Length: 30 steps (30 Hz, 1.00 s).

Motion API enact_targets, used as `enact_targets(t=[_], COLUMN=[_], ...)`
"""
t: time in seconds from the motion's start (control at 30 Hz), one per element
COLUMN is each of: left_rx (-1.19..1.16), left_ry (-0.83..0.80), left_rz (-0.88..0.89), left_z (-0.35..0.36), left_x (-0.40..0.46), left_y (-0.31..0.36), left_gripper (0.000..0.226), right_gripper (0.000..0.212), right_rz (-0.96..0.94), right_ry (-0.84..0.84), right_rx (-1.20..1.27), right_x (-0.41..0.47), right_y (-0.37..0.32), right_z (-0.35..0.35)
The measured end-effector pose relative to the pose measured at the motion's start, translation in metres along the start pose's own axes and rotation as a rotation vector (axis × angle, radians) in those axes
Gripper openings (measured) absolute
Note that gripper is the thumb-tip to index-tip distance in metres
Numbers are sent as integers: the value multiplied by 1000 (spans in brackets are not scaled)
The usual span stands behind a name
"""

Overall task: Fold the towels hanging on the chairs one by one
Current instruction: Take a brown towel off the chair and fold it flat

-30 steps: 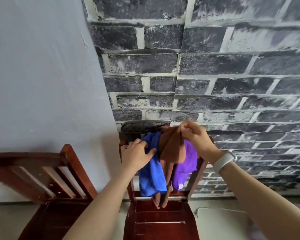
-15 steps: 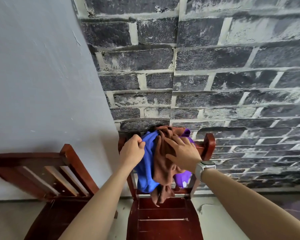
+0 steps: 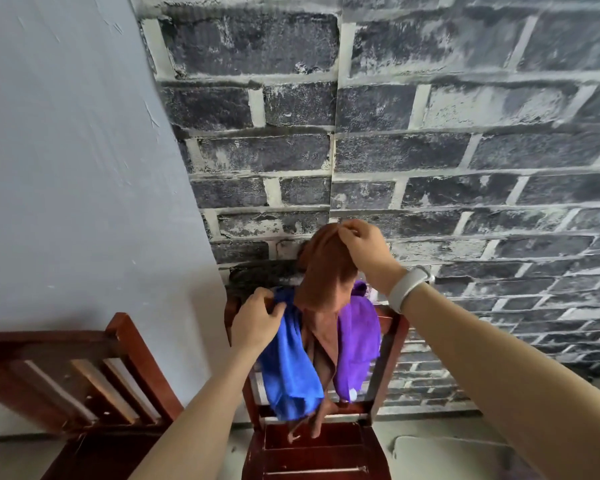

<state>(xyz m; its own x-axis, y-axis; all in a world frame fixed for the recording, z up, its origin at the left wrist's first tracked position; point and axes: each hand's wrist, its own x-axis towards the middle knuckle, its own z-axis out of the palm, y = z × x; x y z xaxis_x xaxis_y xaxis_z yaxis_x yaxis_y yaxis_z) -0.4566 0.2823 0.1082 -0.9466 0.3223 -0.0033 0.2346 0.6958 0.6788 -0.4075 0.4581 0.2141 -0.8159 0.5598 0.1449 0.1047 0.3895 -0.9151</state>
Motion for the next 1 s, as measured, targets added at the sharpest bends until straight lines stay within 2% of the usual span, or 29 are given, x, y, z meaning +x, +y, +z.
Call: enact_targets(t=[0.07,0.13,0.23,0.3,0.37,0.4,0.47,0.5,0.57,0.63,0.73,0.8,0.9,0.97,1.0], left_rx=[-225,-402,-324,-282,-324,-348,-442,-531,-690,-835,-1093,-1079,-1060,-1135,-1186], left_ry=[-52,-125,-144,-83,-39,-14,-30,-71,-146,-152,-19,36,-48,-137,-185], left_rz=[38,110,192,161,116,99,77,52,14,-7,-68,-85,-163,-235,-262], left_z=[-3,-4,2,8,8,6,2,-3,-14,-23,-43,-54,-53,-44,-42], left_x=[-3,-11,-17,-16,-15,-14,-13,-15,-15,-15,-6,1,-8,-20,-26], left_y=[4,12,16,14,17,20,26,32,47,64,87,91,82,74,73], left_gripper=[37,48,57,52,38,30,16,11,14,12,18,17,5,5,7], right_gripper=[12,16,20,18,26,32,44,51,57,48,63,64,45,36,35], right_rz=[55,86,173,236,219,148,-24,-79,-127,-115,-27,21,49,47,37], right_ry=[43,-38,-335,-409,-297,-258,-360,-439,-512,-458,-408,-422,-301,-200,-202], right_rx=[139,231,440,447,239,36,-375,-477,-524,-516,-489,-458,-237,-87,-14], right_x=[-1,-11,-30,-36,-40,-42,-51,-57,-62,-59,-55,-56,-55,-59,-64], right_y=[-2,3,18,31,50,64,92,104,123,123,126,128,123,113,106], right_z=[1,6,9,10,8,6,4,5,7,7,6,4,-1,-7,-11])
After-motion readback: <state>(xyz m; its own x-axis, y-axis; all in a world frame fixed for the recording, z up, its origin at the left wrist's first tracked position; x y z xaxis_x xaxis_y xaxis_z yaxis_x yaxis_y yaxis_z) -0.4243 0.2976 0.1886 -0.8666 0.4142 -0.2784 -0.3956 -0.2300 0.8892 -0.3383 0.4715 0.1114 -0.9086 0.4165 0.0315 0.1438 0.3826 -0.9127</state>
